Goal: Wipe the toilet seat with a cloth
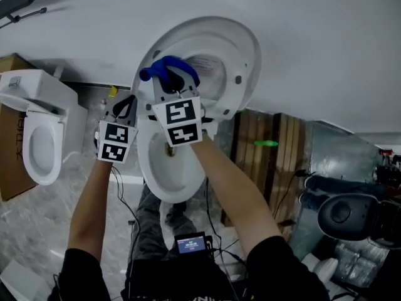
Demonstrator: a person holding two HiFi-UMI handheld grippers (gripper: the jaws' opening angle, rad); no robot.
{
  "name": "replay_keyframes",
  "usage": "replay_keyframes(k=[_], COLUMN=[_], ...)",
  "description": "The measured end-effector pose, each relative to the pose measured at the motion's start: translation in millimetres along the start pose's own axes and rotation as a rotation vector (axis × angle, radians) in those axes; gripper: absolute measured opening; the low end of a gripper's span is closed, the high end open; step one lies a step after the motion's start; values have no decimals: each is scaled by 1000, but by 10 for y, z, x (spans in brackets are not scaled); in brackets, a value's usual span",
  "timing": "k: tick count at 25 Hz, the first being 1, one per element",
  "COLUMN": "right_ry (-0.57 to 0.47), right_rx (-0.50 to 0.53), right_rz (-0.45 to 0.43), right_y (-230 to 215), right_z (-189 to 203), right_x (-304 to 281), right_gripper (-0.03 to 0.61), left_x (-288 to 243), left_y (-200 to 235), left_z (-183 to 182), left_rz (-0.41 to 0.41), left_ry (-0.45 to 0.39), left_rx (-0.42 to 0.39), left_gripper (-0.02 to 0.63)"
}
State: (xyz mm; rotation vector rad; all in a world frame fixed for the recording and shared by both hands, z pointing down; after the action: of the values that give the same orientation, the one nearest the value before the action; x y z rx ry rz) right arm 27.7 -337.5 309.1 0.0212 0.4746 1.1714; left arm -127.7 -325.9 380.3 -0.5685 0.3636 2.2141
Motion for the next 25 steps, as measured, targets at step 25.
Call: replay_keyframes(k=[25], right_ry=[153], right_rx=[-55], right_rz=[-230], right_y=[941], right_z=[1146], right_x=[-332], right_gripper=[61], left_x=[-191], left_y=[-13], left_z=[1043], left_rz=[16], left_ry=[91], left_rx=[64], left_gripper=[12])
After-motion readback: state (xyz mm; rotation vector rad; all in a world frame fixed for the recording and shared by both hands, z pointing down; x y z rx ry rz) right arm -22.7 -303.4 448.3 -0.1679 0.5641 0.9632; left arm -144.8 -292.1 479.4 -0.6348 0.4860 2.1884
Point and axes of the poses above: the fingertips, and each gripper's own axes: x backward along the fingers, y to its left, z out of its underside, the point moved 10 cm from there along x, backward along the fingers, and after that the axes turned 11 degrees about x, right-handed, at the moved point
